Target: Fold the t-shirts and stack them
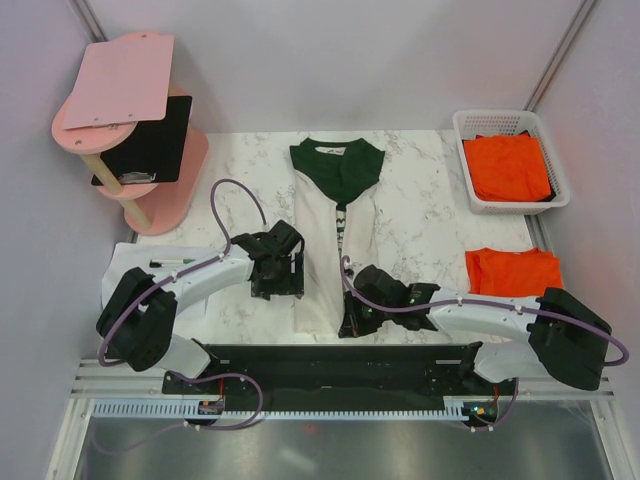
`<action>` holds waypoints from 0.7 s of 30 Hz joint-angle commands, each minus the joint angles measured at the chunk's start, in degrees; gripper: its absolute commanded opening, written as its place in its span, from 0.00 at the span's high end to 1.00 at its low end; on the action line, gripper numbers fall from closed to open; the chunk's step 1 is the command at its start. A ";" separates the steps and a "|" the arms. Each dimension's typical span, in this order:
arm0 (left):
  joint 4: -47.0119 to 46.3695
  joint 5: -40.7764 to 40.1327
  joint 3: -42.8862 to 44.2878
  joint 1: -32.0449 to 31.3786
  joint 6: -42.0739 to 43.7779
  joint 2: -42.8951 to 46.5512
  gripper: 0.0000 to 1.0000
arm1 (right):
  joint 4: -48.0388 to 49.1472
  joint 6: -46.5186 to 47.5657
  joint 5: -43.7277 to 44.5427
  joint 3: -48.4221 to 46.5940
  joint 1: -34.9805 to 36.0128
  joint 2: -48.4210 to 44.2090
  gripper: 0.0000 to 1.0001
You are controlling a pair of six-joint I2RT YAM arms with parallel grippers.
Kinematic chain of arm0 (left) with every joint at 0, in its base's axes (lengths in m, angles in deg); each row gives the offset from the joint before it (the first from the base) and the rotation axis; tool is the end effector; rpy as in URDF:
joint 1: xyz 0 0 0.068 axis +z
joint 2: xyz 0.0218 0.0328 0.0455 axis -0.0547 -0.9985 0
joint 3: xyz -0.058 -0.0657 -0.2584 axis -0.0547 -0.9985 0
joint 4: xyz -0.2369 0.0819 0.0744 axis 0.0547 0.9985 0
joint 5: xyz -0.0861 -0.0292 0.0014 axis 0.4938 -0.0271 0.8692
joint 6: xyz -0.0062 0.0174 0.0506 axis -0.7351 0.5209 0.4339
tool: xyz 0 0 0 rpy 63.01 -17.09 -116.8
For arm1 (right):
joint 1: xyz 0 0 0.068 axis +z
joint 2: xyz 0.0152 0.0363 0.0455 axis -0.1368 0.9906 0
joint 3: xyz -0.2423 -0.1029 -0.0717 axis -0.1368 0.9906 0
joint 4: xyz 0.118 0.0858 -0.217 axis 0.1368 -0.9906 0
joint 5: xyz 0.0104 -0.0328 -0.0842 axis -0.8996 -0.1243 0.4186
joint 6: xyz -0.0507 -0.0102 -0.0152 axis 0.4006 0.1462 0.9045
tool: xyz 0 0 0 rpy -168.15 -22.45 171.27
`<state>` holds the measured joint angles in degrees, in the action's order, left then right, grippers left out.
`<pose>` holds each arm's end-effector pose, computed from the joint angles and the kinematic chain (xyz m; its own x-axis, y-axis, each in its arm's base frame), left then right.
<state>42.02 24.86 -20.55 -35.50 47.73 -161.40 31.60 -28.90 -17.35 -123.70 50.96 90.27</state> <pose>0.2033 -0.1594 0.1881 -0.9652 -0.0238 -0.2605 0.0095 0.9920 -0.1258 0.1213 0.2150 0.1747 -0.9158 -0.1956 -0.3507 -0.3738 0.7343 0.5666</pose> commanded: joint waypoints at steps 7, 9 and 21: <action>-0.30 0.74 1.29 0.22 1.94 -1.20 0.16 | -1.63 -2.75 -0.13 -1.09 4.72 5.98 0.88; -0.39 1.35 1.11 0.22 2.03 -0.50 0.15 | -3.22 -2.66 3.12 -1.62 4.98 5.46 0.62; -10.48 8.20 -4.33 -4.86 -1.65 16.90 0.14 | -13.24 -0.64 24.92 -7.34 5.07 -18.88 0.25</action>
<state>38.94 28.89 -22.43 -37.31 48.25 -149.49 21.92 -30.59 -2.35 -127.99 55.93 76.35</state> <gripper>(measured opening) 0.875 0.741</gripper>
